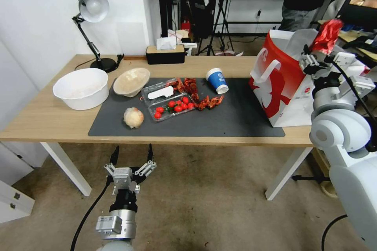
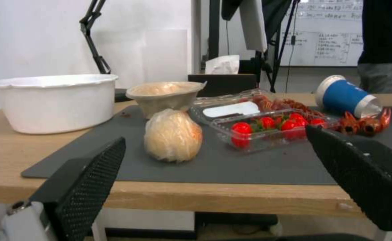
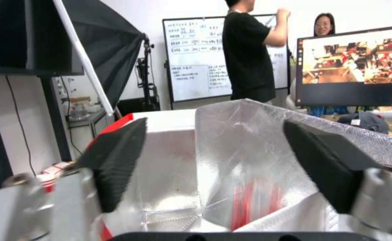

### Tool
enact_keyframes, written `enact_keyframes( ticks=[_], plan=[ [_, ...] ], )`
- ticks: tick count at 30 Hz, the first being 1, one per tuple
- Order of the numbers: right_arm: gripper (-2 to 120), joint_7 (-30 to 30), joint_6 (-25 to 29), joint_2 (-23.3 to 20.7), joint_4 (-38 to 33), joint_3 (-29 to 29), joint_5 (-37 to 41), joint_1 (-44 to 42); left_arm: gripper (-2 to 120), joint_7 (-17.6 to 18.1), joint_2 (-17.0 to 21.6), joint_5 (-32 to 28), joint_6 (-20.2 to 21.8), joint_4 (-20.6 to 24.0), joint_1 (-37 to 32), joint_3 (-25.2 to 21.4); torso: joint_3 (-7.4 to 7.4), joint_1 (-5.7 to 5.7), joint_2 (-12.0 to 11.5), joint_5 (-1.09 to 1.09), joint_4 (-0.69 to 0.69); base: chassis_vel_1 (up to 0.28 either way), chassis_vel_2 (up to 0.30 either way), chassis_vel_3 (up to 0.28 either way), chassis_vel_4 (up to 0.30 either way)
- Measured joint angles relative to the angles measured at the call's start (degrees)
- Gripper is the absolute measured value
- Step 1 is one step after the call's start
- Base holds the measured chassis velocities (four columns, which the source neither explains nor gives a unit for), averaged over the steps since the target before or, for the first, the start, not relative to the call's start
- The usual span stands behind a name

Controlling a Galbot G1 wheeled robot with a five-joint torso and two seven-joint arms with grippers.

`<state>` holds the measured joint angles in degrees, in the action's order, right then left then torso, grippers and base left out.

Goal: Pick up the trash from the table and place it into the takeout bag.

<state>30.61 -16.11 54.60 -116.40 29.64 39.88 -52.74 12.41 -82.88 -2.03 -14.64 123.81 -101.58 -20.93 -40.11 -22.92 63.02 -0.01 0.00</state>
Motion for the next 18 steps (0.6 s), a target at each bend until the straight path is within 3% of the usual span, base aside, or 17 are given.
enact_keyframes(
  ticks=[2,5,18],
  plan=[
    [84,0.0,0.0,0.0,0.0,0.0,0.0,0.0,100,0.0,0.0,0.0,0.0,0.0,0.0,0.0,0.0,0.0,0.0,0.0,0.0,0.0,0.0,0.0,0.0],
    [99,-0.3,0.0,-0.1,0.0,0.0,-0.2,0.4,100,0.0,0.0,0.0,0.0,0.3,-0.5,-0.2,0.0,0.0,0.0,0.01,0.0,0.0,0.0,0.0,0.0],
    [100,-1.3,0.2,-0.2,-1.5,-0.1,-0.2,-0.3,100,0.0,-0.3,0.0,-0.1,0.6,-0.5,-0.2,0.0,0.0,0.0,0.0,0.0,0.0,0.0,0.0,0.0]
  ],
)
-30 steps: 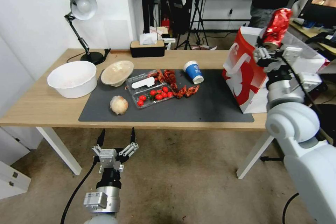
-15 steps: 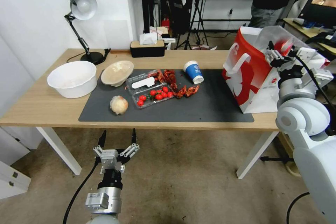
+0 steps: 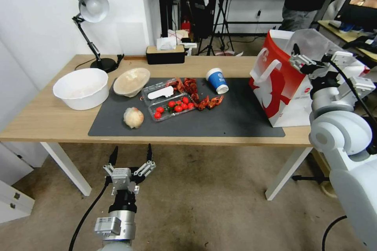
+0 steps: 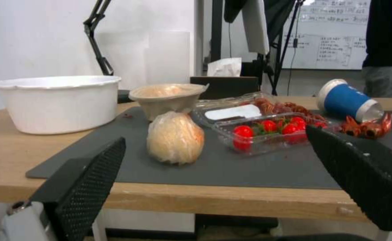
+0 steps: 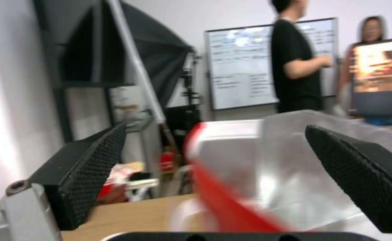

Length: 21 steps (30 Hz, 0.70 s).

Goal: Pick up the trash from the table and place it into the takeout bag.

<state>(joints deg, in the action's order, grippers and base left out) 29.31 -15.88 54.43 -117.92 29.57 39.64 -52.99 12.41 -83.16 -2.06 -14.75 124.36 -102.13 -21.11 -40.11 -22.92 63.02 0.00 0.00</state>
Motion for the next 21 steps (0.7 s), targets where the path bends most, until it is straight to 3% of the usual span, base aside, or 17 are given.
enact_keyframes(
  ticks=[15,19,21],
  plan=[
    [100,-4.8,2.3,0.8,-8.2,-2.2,1.3,-5.3,100,0.0,-0.2,-0.2,-0.4,-0.2,0.2,0.0,0.0,0.0,0.0,0.01,0.0,0.0,0.0,0.0,0.0],
    [100,-6.4,3.7,1.0,-10.5,-3.0,-0.8,-9.0,100,0.0,-0.1,-0.4,-0.6,-0.5,0.3,-0.1,0.0,0.0,0.0,0.01,-0.01,0.0,0.0,0.0,0.0],
    [100,-8.1,6.9,1.5,-11.9,-3.9,-4.3,-15.6,100,0.0,-0.1,-0.5,-0.6,-0.6,0.4,-0.1,0.01,0.0,0.0,0.01,0.0,0.0,0.0,0.0,0.0]
  ],
)
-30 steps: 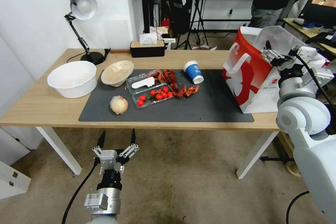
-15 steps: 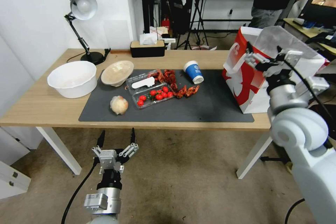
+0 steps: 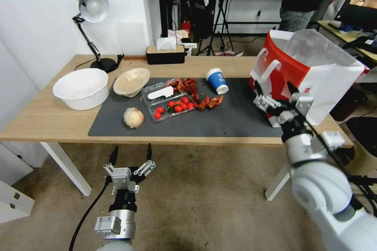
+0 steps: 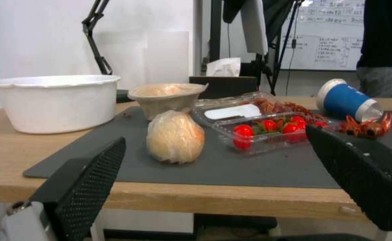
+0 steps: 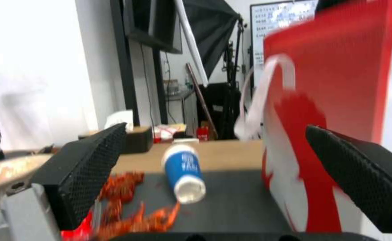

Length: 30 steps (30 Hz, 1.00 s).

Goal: Pick up the trash from the table and place it into the takeout bag.

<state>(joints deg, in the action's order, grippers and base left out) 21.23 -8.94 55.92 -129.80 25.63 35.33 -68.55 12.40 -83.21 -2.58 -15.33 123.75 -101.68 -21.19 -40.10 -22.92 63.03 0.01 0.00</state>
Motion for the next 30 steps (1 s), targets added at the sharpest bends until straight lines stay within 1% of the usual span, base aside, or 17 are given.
enact_keyframes(
  ticks=[1,3,4,7,8,10,11,13,15,16,19,23,30],
  plan=[
    [100,0.0,0.0,0.0,0.0,0.0,0.0,0.0,100,0.0,0.0,0.0,0.0,0.0,0.0,0.0,0.0,0.0,0.0,0.0,0.0,0.0,0.0,0.0,0.0],
    [100,-1.7,5.0,1.6,0.1,-0.7,-4.0,-6.0,100,-0.1,0.2,-0.2,-0.1,-0.2,0.1,0.0,0.0,0.0,0.0,0.0,0.0,0.0,0.0,0.0,0.0],
    [100,-1.7,5.0,1.6,0.1,-0.7,-4.0,-6.0,100,-0.1,0.2,-0.2,-0.1,-0.2,0.1,0.0,0.0,0.0,0.0,0.0,0.0,0.0,0.0,0.0,0.0],
    [100,-3.4,10.2,4.2,1.3,-1.6,-8.4,-12.9,100,-0.2,0.8,-0.8,-0.3,-0.2,0.1,-0.2,0.0,0.0,0.0,-0.01,0.0,0.0,0.0,0.0,0.0],
    [100,-3.4,10.2,4.2,1.3,-1.6,-8.4,-12.9,100,-0.2,0.8,-0.8,-0.3,-0.2,0.1,-0.2,0.0,0.0,0.0,-0.01,0.0,0.0,0.0,0.0,0.0],
    [100,-4.5,14.3,5.2,3.1,-2.0,-10.1,-17.1,100,-0.3,0.9,-1.2,-0.3,-0.4,0.3,-0.3,0.0,0.01,0.0,-0.01,0.0,0.0,0.0,0.0,0.0],
    [100,-4.5,14.3,5.2,3.1,-2.0,-10.1,-17.1,100,-0.3,0.9,-1.2,-0.3,-0.4,0.3,-0.3,0.0,0.01,0.0,-0.01,0.0,0.0,0.0,0.0,0.0],
    [100,-5.1,18.9,6.2,5.3,-2.6,-11.7,-20.6,100,-0.4,0.9,-1.3,-0.4,-0.8,0.6,-0.1,0.0,0.0,0.0,-0.01,0.0,0.0,0.0,0.0,0.0],
    [100,-5.2,21.5,7.3,6.9,-3.1,-13.2,-23.4,100,-0.4,1.0,-1.3,-0.4,-1.2,1.0,0.0,0.0,0.0,0.0,-0.01,0.0,0.0,0.0,0.0,0.0],
    [100,-5.2,21.5,7.3,6.9,-3.1,-13.2,-23.4,100,-0.4,1.0,-1.3,-0.4,-1.2,1.0,0.0,0.0,0.0,0.0,-0.01,0.0,0.0,0.0,0.0,0.0],
    [100,-5.0,24.0,8.7,10.3,-4.0,-15.1,-25.9,100,-0.9,1.1,-1.7,-0.4,-1.7,1.2,0.1,0.0,0.0,0.0,-0.01,0.0,0.0,0.0,0.0,0.0],
    [100,-5.0,24.1,9.2,12.2,-4.6,-15.5,-26.7,100,-1.4,1.1,-2.0,-0.4,-1.7,1.1,0.1,0.0,0.0,0.0,-0.01,0.0,0.0,0.0,0.0,0.0],
    [100,-5.0,24.0,9.9,13.1,-5.5,-16.1,-26.9,100,-1.4,1.3,-2.1,-0.2,-2.1,1.4,0.1,0.0,0.0,0.0,-0.01,-0.01,0.0,0.0,0.0,0.0]
  ],
)
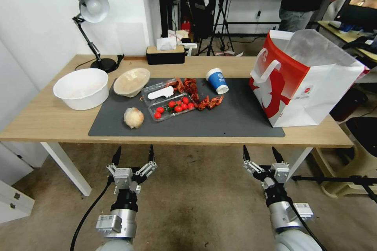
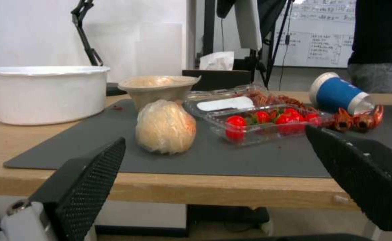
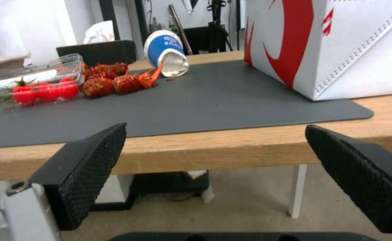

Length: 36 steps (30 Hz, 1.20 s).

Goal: Pick up the trash from the table and place it into the takeout bag.

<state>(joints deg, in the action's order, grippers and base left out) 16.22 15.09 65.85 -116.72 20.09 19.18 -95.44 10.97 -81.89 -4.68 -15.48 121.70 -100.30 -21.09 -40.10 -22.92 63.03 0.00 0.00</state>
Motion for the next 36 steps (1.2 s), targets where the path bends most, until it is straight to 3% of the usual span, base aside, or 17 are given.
enact_keyframes(
  ticks=[20,36],
  plan=[
    [100,-0.2,-2.4,1.1,-2.7,-0.6,-1.0,0.7,100,0.0,0.3,-0.3,-0.5,-0.7,-0.4,0.0,0.0,0.0,0.0,-0.01,0.0,0.0,0.0,0.0,0.0],
    [100,2.3,-15.0,-2.8,-5.6,-3.5,2.6,13.0,100,-0.4,0.6,-0.8,-0.3,-0.3,0.2,-0.2,-0.01,-0.01,0.0,0.0,0.0,0.0,0.0,0.0,0.0]
  ],
)
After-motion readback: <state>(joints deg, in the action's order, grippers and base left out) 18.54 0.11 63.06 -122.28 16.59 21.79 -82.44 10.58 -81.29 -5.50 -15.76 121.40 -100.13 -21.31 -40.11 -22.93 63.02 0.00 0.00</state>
